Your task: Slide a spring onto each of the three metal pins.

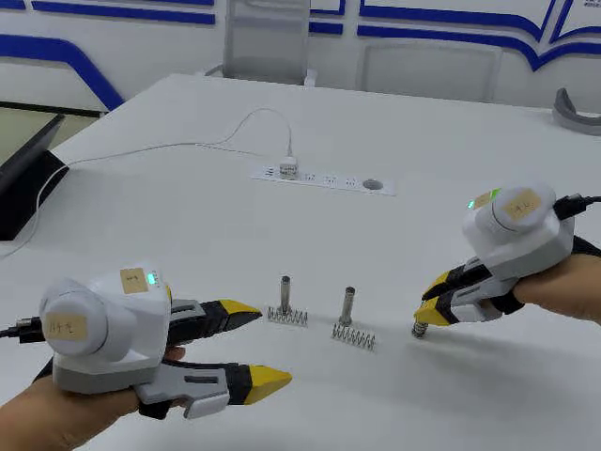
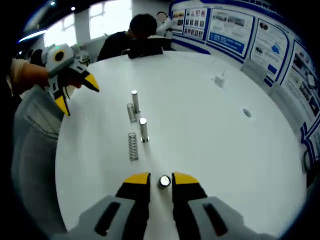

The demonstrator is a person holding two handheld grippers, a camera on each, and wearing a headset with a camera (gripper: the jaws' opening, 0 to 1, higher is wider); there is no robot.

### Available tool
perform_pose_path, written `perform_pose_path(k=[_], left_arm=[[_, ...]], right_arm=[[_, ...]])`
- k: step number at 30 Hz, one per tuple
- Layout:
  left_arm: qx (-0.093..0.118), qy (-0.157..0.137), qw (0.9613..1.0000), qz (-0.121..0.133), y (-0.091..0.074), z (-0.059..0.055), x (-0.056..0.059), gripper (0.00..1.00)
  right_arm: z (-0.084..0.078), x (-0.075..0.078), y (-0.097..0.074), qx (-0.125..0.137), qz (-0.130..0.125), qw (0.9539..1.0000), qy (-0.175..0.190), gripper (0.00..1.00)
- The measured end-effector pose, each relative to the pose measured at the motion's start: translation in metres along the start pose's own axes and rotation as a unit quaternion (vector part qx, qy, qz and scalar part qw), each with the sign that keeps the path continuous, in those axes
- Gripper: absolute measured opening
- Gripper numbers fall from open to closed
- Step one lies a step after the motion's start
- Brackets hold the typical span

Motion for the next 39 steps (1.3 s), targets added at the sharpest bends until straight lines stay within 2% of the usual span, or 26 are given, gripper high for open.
perform_pose_path(k=[6,12,26,39], left_arm=[[0.001,0.001,1.0000,-0.002,0.001,0.001,0.000,0.48],[0.002,0.004,1.0000,-0.003,0.001,0.003,0.000,0.48],[0.003,0.005,1.0000,-0.003,0.003,0.005,0.000,0.48],[0.001,0.006,1.0000,-0.002,0.004,0.006,0.001,0.48]], right_arm=[[0.016,-0.014,-0.002,0.012,0.005,0.9997,-0.023,0.18],[0.023,-0.023,0.008,0.012,0.018,0.9991,-0.036,0.18],[0.022,-0.041,0.040,-0.014,0.053,0.9969,-0.056,0.16],[0.014,-0.044,0.060,-0.045,0.064,0.9948,-0.065,0.15]])
Point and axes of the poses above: the centre of the closed fingertips' face, and the gripper's own axes: y roughly forward along the fingers, x roughly to its right, z roughly out of its top, the point moved 8 cm from there along -y, roughly backward along the fingers, and after that the axes turned 1 degree about y, right-handed, at the moved point
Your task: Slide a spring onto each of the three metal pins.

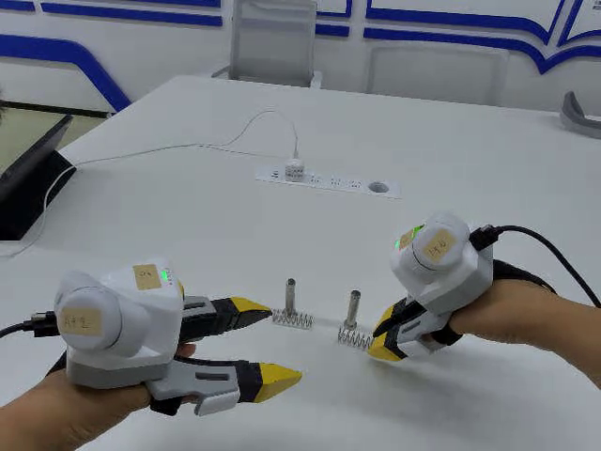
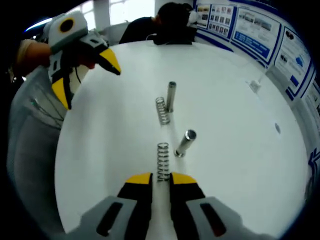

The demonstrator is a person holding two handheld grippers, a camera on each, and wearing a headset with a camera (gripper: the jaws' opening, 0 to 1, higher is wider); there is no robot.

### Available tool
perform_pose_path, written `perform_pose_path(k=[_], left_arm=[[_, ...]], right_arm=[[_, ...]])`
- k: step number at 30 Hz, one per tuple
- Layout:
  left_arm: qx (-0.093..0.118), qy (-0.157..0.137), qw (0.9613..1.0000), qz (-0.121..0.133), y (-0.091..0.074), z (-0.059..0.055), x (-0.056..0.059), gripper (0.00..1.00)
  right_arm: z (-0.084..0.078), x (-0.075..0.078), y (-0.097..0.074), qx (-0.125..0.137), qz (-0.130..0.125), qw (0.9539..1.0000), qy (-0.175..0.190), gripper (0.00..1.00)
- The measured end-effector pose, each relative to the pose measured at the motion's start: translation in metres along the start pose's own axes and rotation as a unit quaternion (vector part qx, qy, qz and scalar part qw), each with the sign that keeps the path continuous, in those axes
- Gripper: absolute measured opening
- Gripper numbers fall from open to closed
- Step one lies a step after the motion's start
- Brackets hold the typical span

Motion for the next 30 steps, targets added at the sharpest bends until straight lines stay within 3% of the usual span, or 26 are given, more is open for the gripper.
perform_pose_path(k=[15,30], left_arm=[[-0.004,0.003,1.0000,-0.001,0.001,0.001,0.001,0.47],[-0.010,0.018,0.9997,-0.013,0.009,0.004,0.002,0.46]], right_arm=[[-0.002,0.000,0.003,-0.006,0.010,0.9999,0.005,0.12],[0.013,-0.019,-0.026,0.012,0.012,0.9993,-0.034,0.12]])
Point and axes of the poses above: the centre of the closed fingertips' face, and the gripper's own axes: y roughly forward along the fingers, x roughly to its right, z roughly out of its top, the point moved 8 cm from there along -y, roughly backward along the fingers, and after that the axes turned 1 degree about y, right-handed, at the moved point
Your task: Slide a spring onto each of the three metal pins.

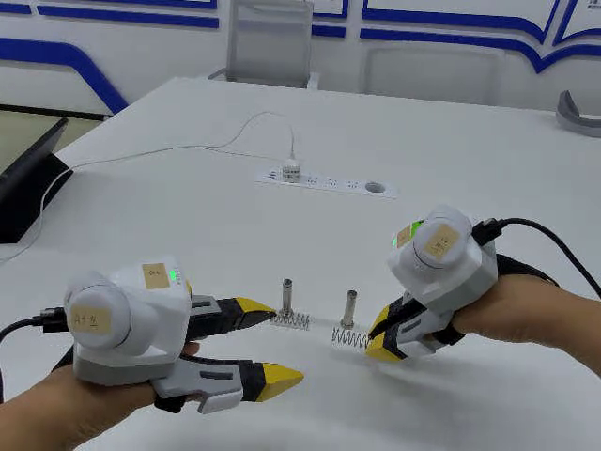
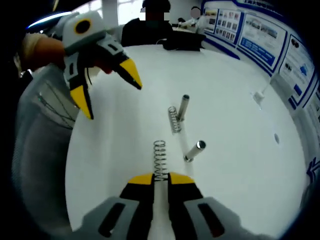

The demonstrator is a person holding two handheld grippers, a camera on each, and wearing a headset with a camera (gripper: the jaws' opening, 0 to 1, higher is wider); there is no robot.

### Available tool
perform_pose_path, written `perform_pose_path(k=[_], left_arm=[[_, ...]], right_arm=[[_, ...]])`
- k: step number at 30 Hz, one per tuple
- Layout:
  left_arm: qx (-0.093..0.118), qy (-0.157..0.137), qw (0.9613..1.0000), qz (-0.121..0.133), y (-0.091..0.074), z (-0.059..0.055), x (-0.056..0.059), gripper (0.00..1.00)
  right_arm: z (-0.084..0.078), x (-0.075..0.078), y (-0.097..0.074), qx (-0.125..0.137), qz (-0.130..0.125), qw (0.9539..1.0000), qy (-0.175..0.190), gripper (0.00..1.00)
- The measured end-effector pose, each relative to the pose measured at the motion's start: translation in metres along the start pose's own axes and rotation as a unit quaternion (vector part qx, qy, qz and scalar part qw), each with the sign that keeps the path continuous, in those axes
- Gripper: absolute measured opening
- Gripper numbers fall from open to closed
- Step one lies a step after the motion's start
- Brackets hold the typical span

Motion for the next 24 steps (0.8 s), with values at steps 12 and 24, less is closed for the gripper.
perform_pose_path(k=[12,24], left_arm=[[-0.005,0.022,0.9996,-0.020,0.008,0.005,0.004,0.44],[-0.005,0.046,0.9981,-0.041,0.014,0.012,0.013,0.37]], right_arm=[[0.026,-0.028,-0.022,0.010,0.016,0.9983,-0.054,0.12],[0.042,-0.043,-0.027,0.008,0.030,0.9949,-0.096,0.12]])
Point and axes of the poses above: the centre of the closed fingertips' face, and the gripper's own axes: y roughly forward along the fingers, x roughly to its right, z roughly out of its top, the point moved 8 cm from there along -y, roughly backward along the fingers, and after that the axes turned 1 degree about y, right-handed, at the moved point
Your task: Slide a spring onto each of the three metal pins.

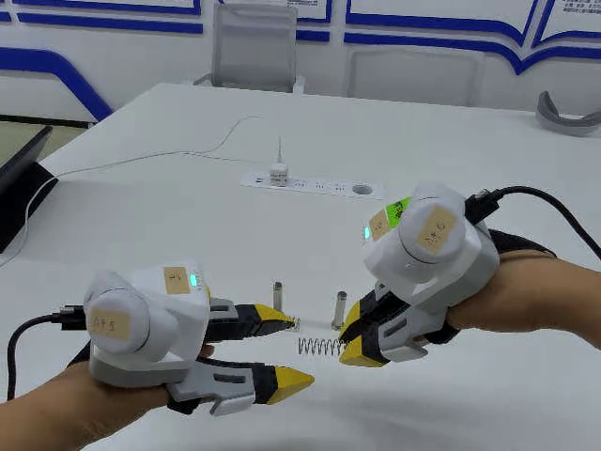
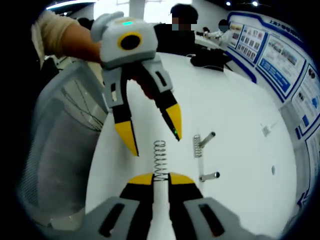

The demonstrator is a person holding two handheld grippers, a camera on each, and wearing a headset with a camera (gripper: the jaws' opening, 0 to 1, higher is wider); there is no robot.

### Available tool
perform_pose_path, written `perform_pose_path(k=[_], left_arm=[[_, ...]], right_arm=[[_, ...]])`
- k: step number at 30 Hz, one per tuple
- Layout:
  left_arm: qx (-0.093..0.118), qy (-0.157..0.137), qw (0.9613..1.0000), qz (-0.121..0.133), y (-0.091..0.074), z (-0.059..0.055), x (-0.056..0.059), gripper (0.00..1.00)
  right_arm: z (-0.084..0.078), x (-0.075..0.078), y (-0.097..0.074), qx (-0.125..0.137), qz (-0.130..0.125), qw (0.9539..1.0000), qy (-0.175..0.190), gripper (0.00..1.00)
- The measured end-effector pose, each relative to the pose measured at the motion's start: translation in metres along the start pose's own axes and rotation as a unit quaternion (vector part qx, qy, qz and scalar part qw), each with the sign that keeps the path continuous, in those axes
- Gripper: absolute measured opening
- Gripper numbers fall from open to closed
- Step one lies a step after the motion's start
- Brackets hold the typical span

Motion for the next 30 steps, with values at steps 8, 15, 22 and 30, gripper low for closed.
perform_pose_path(k=[8,15,22,30], left_arm=[[0.000,0.022,0.9997,-0.009,0.003,0.005,0.004,0.25],[-0.004,0.037,0.9992,-0.012,0.004,0.005,0.006,0.17],[-0.008,0.046,0.9988,-0.011,0.005,0.006,0.006,0.12],[-0.008,0.048,0.9988,-0.011,0.005,0.007,0.007,0.12]], right_arm=[[0.004,-0.002,-0.002,-0.003,0.004,0.9999,-0.015,0.12],[0.006,-0.004,-0.003,-0.006,0.008,0.9996,-0.027,0.12],[0.010,-0.007,-0.010,-0.008,0.009,0.9993,-0.036,0.12],[0.025,-0.009,-0.024,0.013,0.004,0.9989,-0.044,0.12]])
Point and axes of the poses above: the centre of the closed fingertips' face, and the gripper's own axes: y roughly forward along the fingers, x roughly to its right, z roughly out of its top, the point moved 8 cm from there along -y, roughly backward along the fingers, and after that the axes turned 1 degree about y, right-handed, at the moved point
